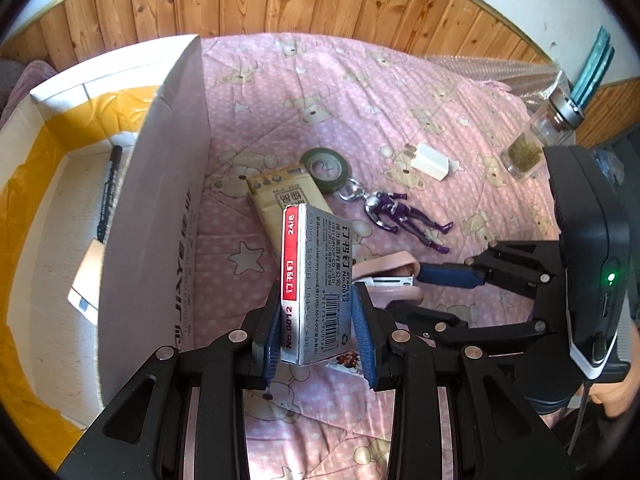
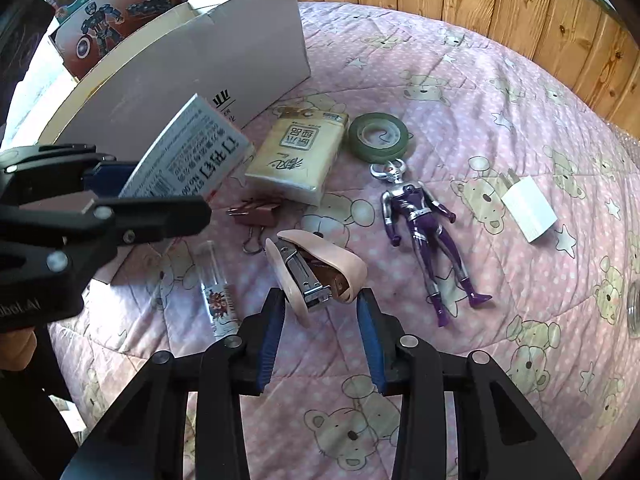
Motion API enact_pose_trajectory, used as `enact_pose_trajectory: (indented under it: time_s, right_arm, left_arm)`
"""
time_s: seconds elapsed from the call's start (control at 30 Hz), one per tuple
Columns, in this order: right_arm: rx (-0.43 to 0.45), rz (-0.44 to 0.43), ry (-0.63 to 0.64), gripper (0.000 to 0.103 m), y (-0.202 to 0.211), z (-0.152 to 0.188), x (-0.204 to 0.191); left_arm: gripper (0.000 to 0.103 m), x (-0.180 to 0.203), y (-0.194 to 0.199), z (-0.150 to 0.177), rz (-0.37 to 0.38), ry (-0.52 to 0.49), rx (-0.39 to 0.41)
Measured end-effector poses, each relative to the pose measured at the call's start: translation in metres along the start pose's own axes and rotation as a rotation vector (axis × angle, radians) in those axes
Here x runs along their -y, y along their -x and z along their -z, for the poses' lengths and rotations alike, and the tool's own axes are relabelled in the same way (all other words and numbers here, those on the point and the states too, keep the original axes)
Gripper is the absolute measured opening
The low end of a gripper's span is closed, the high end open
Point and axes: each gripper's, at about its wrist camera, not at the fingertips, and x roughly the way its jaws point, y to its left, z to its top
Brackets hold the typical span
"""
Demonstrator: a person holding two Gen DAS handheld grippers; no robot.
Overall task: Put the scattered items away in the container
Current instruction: 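Grasp the red-and-white staple box with the left tool while the right tool approaches the stapler, then grasp the pink stapler with the right tool while the left tool holds the staple box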
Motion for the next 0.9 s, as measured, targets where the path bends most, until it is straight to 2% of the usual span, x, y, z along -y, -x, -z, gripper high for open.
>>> enact_pose_trajectory:
  time_s: [0.07, 0.1, 0.13, 0.23, 0.4, 0.57, 0.63, 0.77, 0.83, 0.9]
  right_arm:
    - [0.005, 0.002, -0.001, 0.036, 0.004, 0.001, -0.004]
    - [0.010, 0.004, -0.001, 0.028, 0.006, 0.001, -0.007]
    - [0.015, -0.005, 0.001, 0.009, 0.011, 0.002, -0.010]
    - [0.027, 0.007, 0.009, 0.006, 0.017, 0.001, -0.015]
    - [0.039, 0.003, 0.014, 0.008, 0.014, 0.001, -0.015]
    - [0.055, -0.024, -0.001, 0.017, 0.005, -0.006, -0.013]
    - [0.042, -0.044, -0.055, 0.026, -0.004, -0.008, -0.006]
    - [0.040, -0.149, -0.218, 0.027, -0.009, -0.003, 0.018]
    - [0.052, -0.225, -0.318, 0.035, -0.008, -0.001, 0.032]
    - [0.064, -0.298, -0.425, 0.038, -0.007, 0.003, 0.046]
  left_arm:
    - [0.033, -0.002, 0.004, -0.001, 0.007, 0.006, 0.009]
    - [0.033, -0.004, 0.006, -0.002, 0.011, 0.009, 0.013]
    - [0.033, -0.005, 0.009, -0.003, 0.013, 0.012, 0.019]
    - [0.033, -0.008, 0.013, -0.004, 0.023, 0.019, 0.028]
    - [0.033, -0.010, 0.018, -0.006, 0.032, 0.027, 0.037]
    - [0.033, -0.012, 0.021, -0.006, 0.039, 0.030, 0.040]
    - [0.033, -0.012, 0.021, -0.006, 0.038, 0.029, 0.041]
    - [0.033, -0.013, 0.021, -0.008, 0.043, 0.031, 0.040]
    - [0.033, -0.013, 0.020, -0.009, 0.044, 0.034, 0.041]
    - [0.033, -0.013, 0.020, -0.009, 0.045, 0.034, 0.040]
